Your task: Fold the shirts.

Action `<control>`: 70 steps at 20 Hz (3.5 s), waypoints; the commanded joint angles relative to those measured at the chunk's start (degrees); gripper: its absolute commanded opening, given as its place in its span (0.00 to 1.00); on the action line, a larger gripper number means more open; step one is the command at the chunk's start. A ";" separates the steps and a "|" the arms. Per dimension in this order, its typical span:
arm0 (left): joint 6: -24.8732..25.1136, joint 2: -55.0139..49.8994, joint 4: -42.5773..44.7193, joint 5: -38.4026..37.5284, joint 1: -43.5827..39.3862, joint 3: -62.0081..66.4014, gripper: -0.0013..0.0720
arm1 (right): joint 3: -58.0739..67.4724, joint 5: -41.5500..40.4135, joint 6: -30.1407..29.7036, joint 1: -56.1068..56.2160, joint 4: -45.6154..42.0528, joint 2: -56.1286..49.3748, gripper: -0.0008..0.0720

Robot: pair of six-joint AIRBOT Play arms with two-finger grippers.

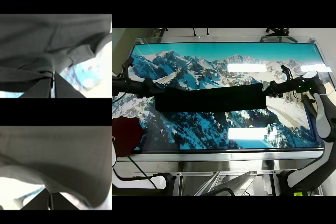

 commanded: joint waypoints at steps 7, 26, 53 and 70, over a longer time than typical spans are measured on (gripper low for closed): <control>-5.40 -24.15 11.56 6.19 -6.86 21.53 0.04 | 12.09 -7.08 -4.04 1.36 0.04 -14.99 0.04; -6.36 -15.30 15.34 9.79 -11.93 18.12 0.04 | 14.80 -6.56 -4.00 0.79 1.14 -19.50 0.88; -7.89 -36.68 2.60 33.99 -56.72 26.49 0.04 | 26.82 7.61 -1.49 -0.59 12.37 2.84 0.04; -3.69 1.36 2.27 -0.90 -8.02 25.51 0.04 | 25.03 -32.48 1.44 44.87 -1.42 -9.20 0.05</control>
